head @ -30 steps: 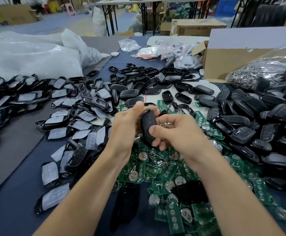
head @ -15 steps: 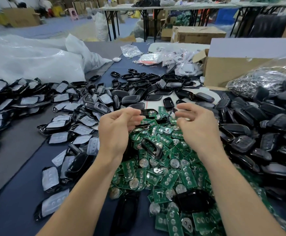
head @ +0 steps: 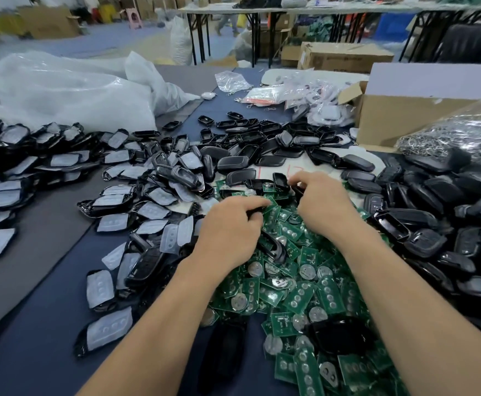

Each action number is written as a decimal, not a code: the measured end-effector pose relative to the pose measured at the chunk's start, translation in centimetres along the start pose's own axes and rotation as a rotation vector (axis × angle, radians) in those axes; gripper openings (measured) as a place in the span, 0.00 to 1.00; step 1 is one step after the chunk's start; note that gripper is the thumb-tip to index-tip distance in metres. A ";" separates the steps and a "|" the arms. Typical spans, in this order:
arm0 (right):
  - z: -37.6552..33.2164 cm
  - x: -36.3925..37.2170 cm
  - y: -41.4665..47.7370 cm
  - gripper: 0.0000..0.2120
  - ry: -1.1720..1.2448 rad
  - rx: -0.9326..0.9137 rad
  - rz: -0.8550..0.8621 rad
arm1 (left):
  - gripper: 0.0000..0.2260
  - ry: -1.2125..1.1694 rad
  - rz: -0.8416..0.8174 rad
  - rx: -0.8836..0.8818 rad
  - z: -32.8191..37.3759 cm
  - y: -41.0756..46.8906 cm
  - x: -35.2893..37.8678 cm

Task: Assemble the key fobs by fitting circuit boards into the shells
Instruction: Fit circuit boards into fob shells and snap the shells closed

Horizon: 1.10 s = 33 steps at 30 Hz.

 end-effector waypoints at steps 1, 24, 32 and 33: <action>0.0 -0.2 -0.5 0.26 0.017 0.005 -0.004 | 0.15 0.023 -0.017 -0.019 -0.1 0.0 0.2; -1.3 -2.0 -9.3 0.19 1.327 0.015 0.231 | 0.19 -0.872 -0.026 -0.041 2.5 -1.5 -0.7; -1.4 0.5 -9.5 0.25 0.133 0.016 -0.105 | 0.11 -0.908 0.123 -0.278 -0.9 -0.6 -2.1; -1.4 0.5 -9.4 0.22 0.158 0.009 -0.078 | 0.11 -0.906 0.141 -0.302 -1.0 -0.6 -2.0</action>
Point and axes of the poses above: each hand's wrist, its own y-axis towards the middle knuckle, its own x-axis out of the palm, z = x × y, the point moved 6 cm from there along y, towards the middle knuckle, and after that the axes turned 15 degrees about y, right-handed, at the moved point
